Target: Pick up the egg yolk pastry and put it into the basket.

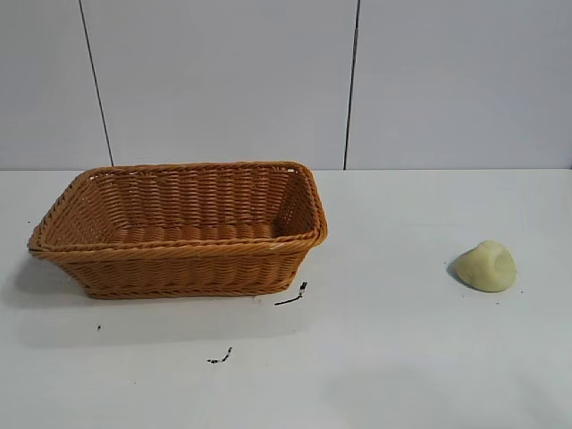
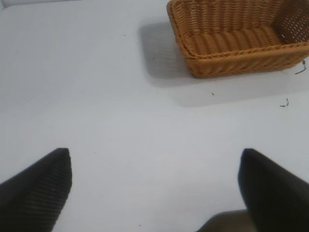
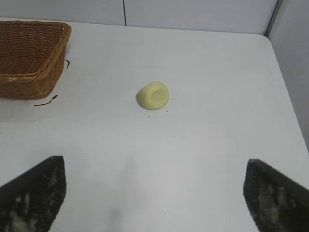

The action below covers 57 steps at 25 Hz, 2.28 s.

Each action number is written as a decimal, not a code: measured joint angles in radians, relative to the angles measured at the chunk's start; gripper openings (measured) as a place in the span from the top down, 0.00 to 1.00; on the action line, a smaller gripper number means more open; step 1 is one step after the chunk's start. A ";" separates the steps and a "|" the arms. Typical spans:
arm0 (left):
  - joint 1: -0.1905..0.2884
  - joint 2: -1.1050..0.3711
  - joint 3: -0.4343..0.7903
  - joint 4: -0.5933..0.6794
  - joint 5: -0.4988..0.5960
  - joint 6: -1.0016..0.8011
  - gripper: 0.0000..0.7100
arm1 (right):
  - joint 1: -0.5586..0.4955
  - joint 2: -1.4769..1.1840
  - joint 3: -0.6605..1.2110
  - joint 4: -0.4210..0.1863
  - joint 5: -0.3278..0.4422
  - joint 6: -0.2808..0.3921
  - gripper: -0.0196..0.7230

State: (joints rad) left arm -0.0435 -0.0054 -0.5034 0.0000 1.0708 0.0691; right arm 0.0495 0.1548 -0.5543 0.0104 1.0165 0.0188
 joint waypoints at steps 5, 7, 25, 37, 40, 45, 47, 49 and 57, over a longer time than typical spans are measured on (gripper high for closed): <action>0.000 0.000 0.000 0.000 0.000 0.000 0.02 | 0.000 0.311 -0.119 -0.002 -0.022 0.000 0.04; 0.000 0.000 0.000 0.000 0.000 0.000 0.02 | 0.000 0.458 -0.167 -0.002 -0.029 0.000 0.04; 0.000 0.000 0.000 0.000 0.000 0.000 0.02 | 0.000 1.592 -0.734 -0.001 -0.096 -0.005 0.04; 0.000 0.000 0.000 0.000 0.000 0.000 0.02 | 0.002 1.946 -0.899 -0.001 -0.146 -0.012 0.04; 0.000 0.000 0.000 0.000 0.000 0.000 0.02 | 0.002 1.991 -0.900 -0.001 -0.153 -0.012 0.04; 0.000 0.000 0.000 0.000 0.000 0.000 0.02 | 0.002 2.010 -0.900 -0.001 -0.175 -0.019 0.04; 0.000 0.000 0.000 0.000 0.000 0.000 0.02 | 0.002 2.010 -0.900 -0.001 -0.183 -0.019 0.04; 0.000 0.000 0.000 0.000 0.000 0.000 0.02 | 0.002 2.012 -0.900 -0.001 -0.183 -0.019 0.07; 0.000 0.000 0.000 0.000 0.000 0.000 0.02 | 0.002 2.033 -0.900 0.011 -0.178 -0.019 0.40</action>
State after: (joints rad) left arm -0.0435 -0.0054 -0.5034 0.0000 1.0708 0.0691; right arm 0.0513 2.1877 -1.4541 0.0218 0.8388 0.0000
